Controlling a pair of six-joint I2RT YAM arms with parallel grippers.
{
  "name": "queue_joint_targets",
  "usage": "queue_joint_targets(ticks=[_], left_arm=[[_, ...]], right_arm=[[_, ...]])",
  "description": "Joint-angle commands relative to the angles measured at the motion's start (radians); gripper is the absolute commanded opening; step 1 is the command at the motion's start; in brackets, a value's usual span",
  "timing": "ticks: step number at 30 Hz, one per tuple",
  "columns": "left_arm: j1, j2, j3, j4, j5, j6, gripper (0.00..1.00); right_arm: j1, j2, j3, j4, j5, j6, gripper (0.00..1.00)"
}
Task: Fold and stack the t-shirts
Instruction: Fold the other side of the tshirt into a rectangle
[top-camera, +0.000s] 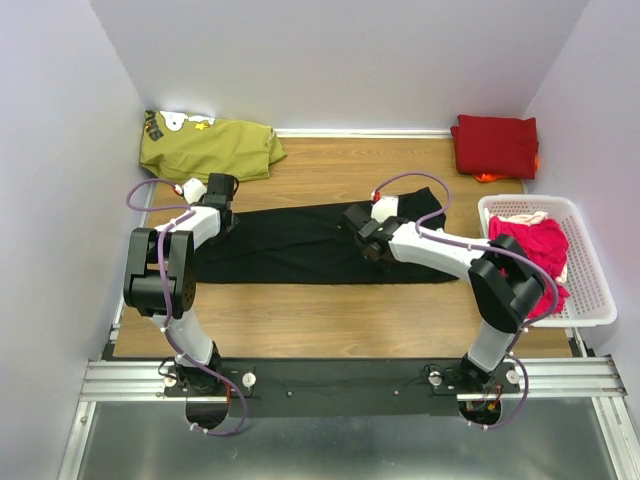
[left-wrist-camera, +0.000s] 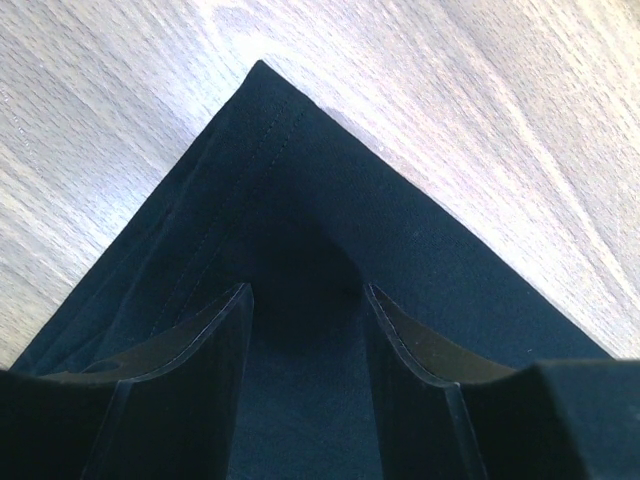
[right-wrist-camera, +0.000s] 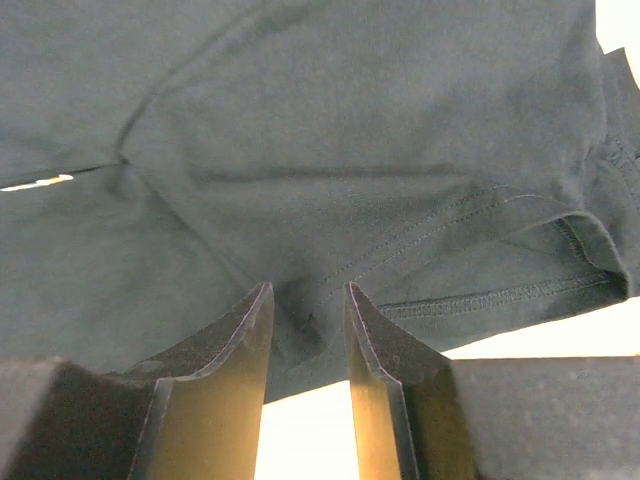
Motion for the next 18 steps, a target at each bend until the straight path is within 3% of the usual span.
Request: queue_joint_targets(ticks=[1,18], left_arm=[[0.002,0.004,0.007,0.01,-0.001,0.011,0.57],[0.002,0.011,0.009,0.01,-0.005,0.011,0.56]], right_arm=[[-0.015,0.031,0.003,-0.014,0.046,0.001,0.41],[-0.02,0.026,-0.077,0.075,-0.13,-0.006,0.34]])
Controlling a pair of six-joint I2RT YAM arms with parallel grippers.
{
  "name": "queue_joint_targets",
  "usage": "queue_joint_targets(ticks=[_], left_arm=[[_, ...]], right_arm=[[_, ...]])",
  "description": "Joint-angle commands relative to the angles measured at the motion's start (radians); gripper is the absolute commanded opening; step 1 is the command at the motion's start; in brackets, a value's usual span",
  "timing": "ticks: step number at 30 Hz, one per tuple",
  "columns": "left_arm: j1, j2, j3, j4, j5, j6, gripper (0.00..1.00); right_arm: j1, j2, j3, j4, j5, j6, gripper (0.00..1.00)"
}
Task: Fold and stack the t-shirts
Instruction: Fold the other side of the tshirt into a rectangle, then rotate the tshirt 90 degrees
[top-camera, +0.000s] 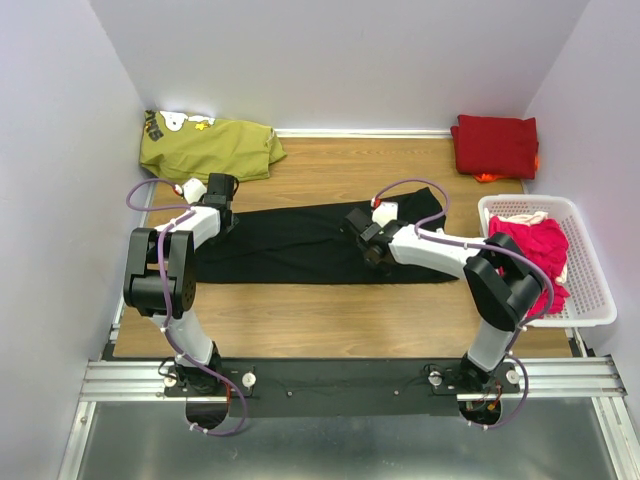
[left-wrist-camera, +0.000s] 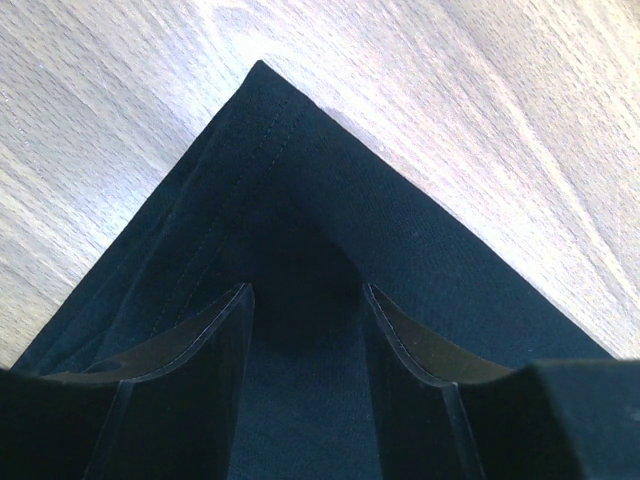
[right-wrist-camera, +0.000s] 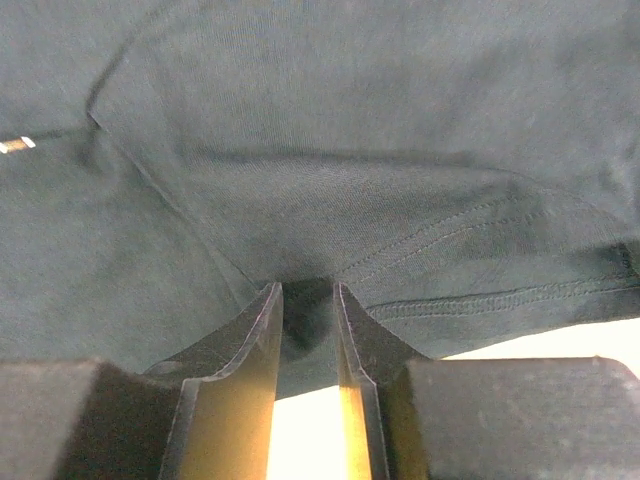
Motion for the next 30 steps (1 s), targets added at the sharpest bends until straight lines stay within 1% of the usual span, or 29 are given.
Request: queue_joint_targets(ticks=[1,2,4,5,8,14,20,30], left_arm=[[0.002,0.013,0.01,0.01,-0.004,0.012,0.56],[0.002,0.014,0.01,0.009,-0.005,0.01,0.56],[0.002,0.018,0.01,0.009,-0.007,0.01,0.56],[0.002,0.016,0.01,0.009,-0.005,0.012,0.56],[0.002,0.018,0.01,0.009,-0.007,0.01,0.56],[0.002,0.025,0.011,0.007,-0.008,0.013,0.56],[0.002,0.024,0.011,0.004,-0.014,0.012,0.56],[0.002,0.022,0.013,0.002,-0.017,0.012,0.56]], right_arm=[[-0.003,-0.004,-0.037,0.037,-0.068,0.012,0.33],[-0.003,-0.004,-0.045,0.044,-0.074,0.012,0.28],[-0.003,-0.008,-0.049,0.05,-0.102,0.012,0.22],[-0.001,-0.01,-0.054,0.056,-0.109,0.012,0.12],[-0.001,-0.022,-0.057,0.062,-0.128,0.012,0.01],[0.013,-0.03,-0.046,0.088,-0.181,-0.013,0.01],[0.027,-0.03,-0.043,0.137,-0.275,-0.05,0.01],[0.037,-0.076,-0.072,0.14,-0.333,-0.027,0.01]])
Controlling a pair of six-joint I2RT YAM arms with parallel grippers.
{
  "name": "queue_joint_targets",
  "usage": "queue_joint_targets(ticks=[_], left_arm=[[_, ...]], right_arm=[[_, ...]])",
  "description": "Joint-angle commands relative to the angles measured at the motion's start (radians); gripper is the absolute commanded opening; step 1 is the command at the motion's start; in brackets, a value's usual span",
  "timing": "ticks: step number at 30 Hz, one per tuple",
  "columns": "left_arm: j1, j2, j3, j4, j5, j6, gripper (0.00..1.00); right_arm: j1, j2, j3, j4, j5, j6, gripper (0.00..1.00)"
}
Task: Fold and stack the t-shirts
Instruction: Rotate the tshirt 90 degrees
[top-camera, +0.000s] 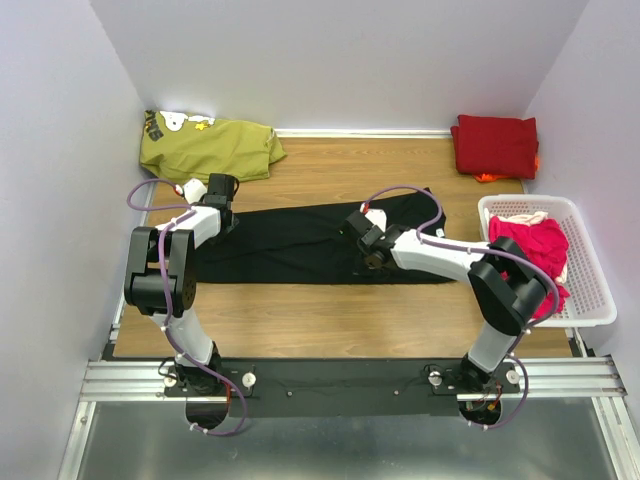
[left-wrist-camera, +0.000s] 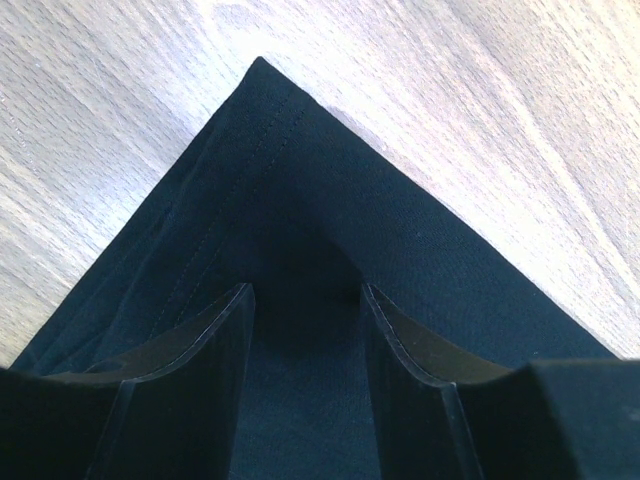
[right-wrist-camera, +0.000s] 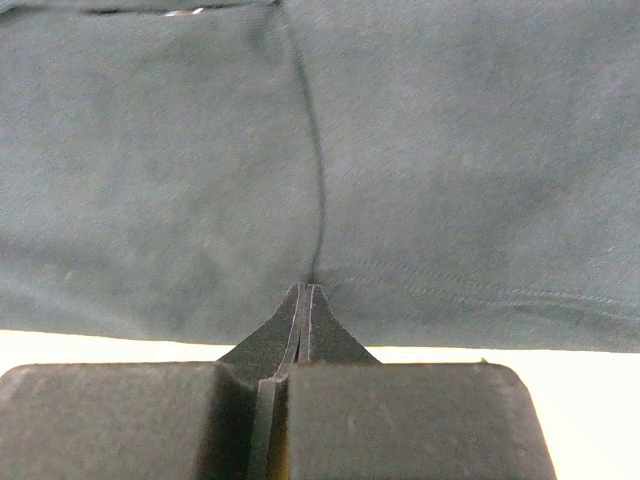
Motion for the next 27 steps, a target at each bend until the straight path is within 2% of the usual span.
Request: queue_joint_targets(ticks=[1,5,8,9,11,12,14,18,27], left_arm=[[0.002,0.012,0.013,0.001,-0.017,0.008,0.56],[0.001,0.011,0.011,0.012,-0.019,0.016,0.56],[-0.019,-0.015,-0.018,0.073,-0.017,0.062,0.56],[-0.028,-0.026,-0.025,0.09,-0.013,0.076,0.56],[-0.06,-0.046,-0.038,0.119,-0.016,0.103,0.56],[-0.071,-0.052,-0.038,0.118,-0.023,0.106,0.56],[-0.114,-0.066,-0.035,0.109,-0.057,0.108,0.56],[-0.169,-0.095,-0.044,0.089,-0.103,0.087,0.57],[-0.215,-0.212,-0.108,0.084,-0.109,0.076,0.57]], right_arm=[[0.017,-0.061,-0.03,0.02,-0.063,0.018,0.01],[0.028,-0.089,-0.037,0.007,-0.026,0.022,0.01],[0.028,-0.128,-0.026,-0.032,0.104,0.05,0.03],[0.03,-0.138,-0.023,-0.042,0.168,0.059,0.18],[0.027,-0.145,-0.005,-0.07,0.222,0.064,0.31],[0.015,-0.139,0.006,-0.084,0.266,0.071,0.42],[-0.018,-0.126,0.017,-0.101,0.275,0.076,0.47],[-0.155,-0.072,0.032,-0.098,0.255,0.048,0.52],[-0.303,0.12,0.101,-0.047,0.219,-0.007,0.52]])
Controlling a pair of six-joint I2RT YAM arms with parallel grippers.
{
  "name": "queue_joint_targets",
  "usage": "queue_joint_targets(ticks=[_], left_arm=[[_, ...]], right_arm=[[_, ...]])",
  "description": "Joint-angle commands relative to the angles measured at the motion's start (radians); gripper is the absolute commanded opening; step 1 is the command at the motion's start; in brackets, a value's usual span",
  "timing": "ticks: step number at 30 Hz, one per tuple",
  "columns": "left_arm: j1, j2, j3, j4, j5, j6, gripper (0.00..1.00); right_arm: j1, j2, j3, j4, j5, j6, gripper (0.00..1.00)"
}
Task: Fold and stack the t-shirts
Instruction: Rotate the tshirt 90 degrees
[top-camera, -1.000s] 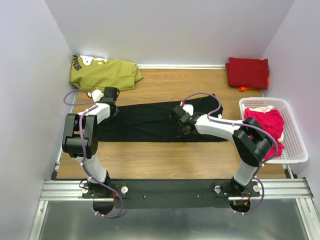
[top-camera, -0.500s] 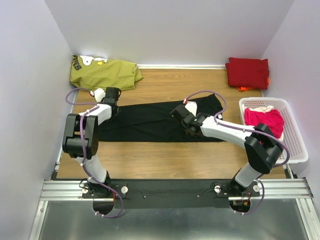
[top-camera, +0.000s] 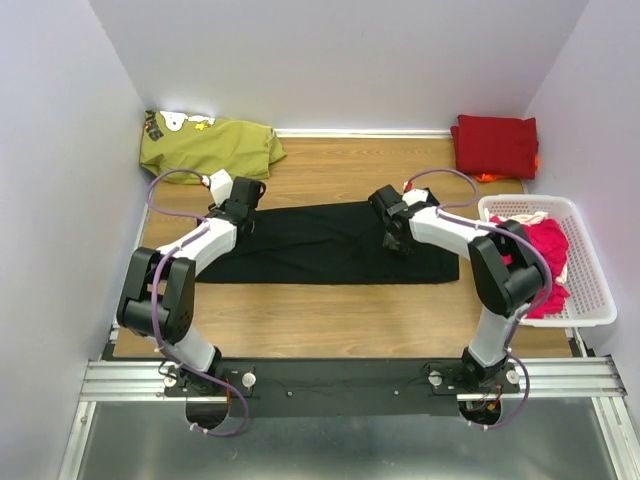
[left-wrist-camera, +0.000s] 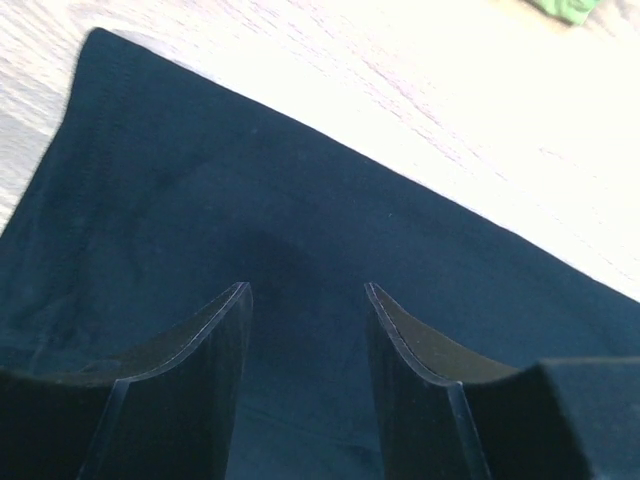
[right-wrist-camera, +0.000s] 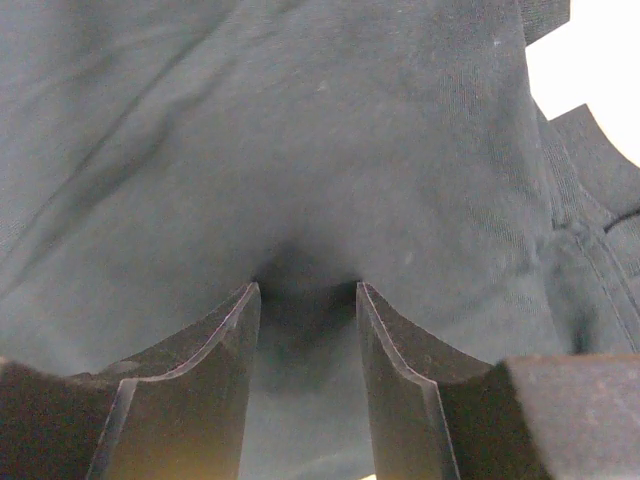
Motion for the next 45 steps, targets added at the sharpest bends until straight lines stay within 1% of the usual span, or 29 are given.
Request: queue_joint_targets(ticks=[1,4,8,9,11,12,13,15,16,18,20,22,23,25,26,27,30,31,33,34,36,37,39,40,43,44,45], left_arm=[[-0.015,-0.073,-0.038,0.003,-0.049,-0.006,0.57],[-0.02,-0.094,-0.056,0.003,-0.047,-0.009,0.57],[-0.029,-0.11,-0.064,0.003,-0.043,-0.014,0.57],[-0.032,-0.113,-0.066,0.005,-0.043,-0.015,0.57],[-0.035,-0.114,-0.069,0.008,-0.034,-0.015,0.57],[-0.04,-0.113,-0.07,0.009,-0.032,-0.014,0.57],[-0.042,-0.111,-0.07,0.009,-0.03,-0.014,0.57],[-0.045,-0.111,-0.078,0.011,-0.03,-0.014,0.57],[-0.048,-0.11,-0.081,0.012,-0.03,-0.012,0.57],[-0.049,-0.111,-0.089,0.022,-0.03,-0.008,0.57],[-0.051,-0.11,-0.093,0.025,-0.032,-0.003,0.57],[-0.052,-0.113,-0.096,0.031,-0.03,0.0,0.57],[-0.052,-0.116,-0.098,0.037,-0.03,0.004,0.57],[-0.054,-0.117,-0.101,0.048,-0.026,0.012,0.57],[-0.052,-0.119,-0.104,0.058,-0.023,0.015,0.57],[-0.054,-0.117,-0.104,0.065,-0.021,0.02,0.57],[-0.052,-0.107,-0.099,0.078,-0.024,0.029,0.57],[-0.052,-0.102,-0.096,0.078,-0.029,0.029,0.57],[-0.052,-0.087,-0.093,0.075,-0.035,0.02,0.57],[-0.052,-0.082,-0.09,0.072,-0.037,0.017,0.57],[-0.048,-0.062,-0.083,0.071,-0.041,0.011,0.57],[-0.037,-0.053,-0.075,0.062,-0.046,-0.005,0.57],[-0.013,-0.016,-0.049,0.036,-0.046,-0.017,0.57],[0.026,-0.001,-0.038,0.028,-0.041,-0.032,0.58],[0.099,0.069,0.009,-0.007,-0.012,-0.054,0.58],[0.145,0.106,0.034,-0.01,0.005,-0.057,0.58],[0.165,0.122,0.043,-0.011,0.012,-0.057,0.58]], right_arm=[[-0.059,0.082,0.047,0.019,-0.002,-0.026,0.52],[-0.095,0.154,0.097,0.036,-0.02,-0.058,0.52],[-0.141,0.299,0.234,0.047,-0.057,-0.119,0.52],[-0.144,0.379,0.33,0.048,-0.063,-0.163,0.52],[-0.15,0.463,0.45,0.044,-0.056,-0.209,0.52],[-0.153,0.506,0.558,0.039,-0.072,-0.249,0.52],[-0.156,0.571,0.622,0.034,-0.089,-0.265,0.52],[-0.156,0.636,0.727,0.024,-0.117,-0.318,0.52],[-0.156,0.683,0.824,0.019,-0.149,-0.331,0.52],[-0.158,0.71,0.898,0.016,-0.184,-0.371,0.52],[-0.156,0.705,0.946,0.016,-0.175,-0.382,0.52],[-0.155,0.67,0.947,0.014,-0.117,-0.388,0.52],[-0.151,0.644,0.92,0.017,-0.091,-0.386,0.52],[-0.135,0.539,0.865,0.062,-0.003,-0.4,0.52],[-0.121,0.488,0.831,0.127,0.025,-0.406,0.52],[-0.106,0.401,0.74,0.17,0.044,-0.446,0.5],[0.011,0.299,0.636,0.272,0.087,-0.509,0.5],[0.087,0.267,0.627,0.274,0.087,-0.52,0.5],[0.169,0.248,0.598,0.277,0.069,-0.532,0.5],[0.245,0.242,0.57,0.275,0.011,-0.535,0.5],[0.316,0.244,0.547,0.275,-0.039,-0.524,0.51],[0.376,0.25,0.53,0.275,-0.077,-0.497,0.51],[0.424,0.262,0.513,0.275,-0.111,-0.466,0.51],[0.463,0.262,0.504,0.275,-0.143,-0.426,0.51],[0.514,0.256,0.467,0.275,-0.157,-0.367,0.5],[0.52,0.253,0.447,0.277,-0.166,-0.36,0.5],[0.525,0.245,0.441,0.28,-0.169,-0.357,0.5]])
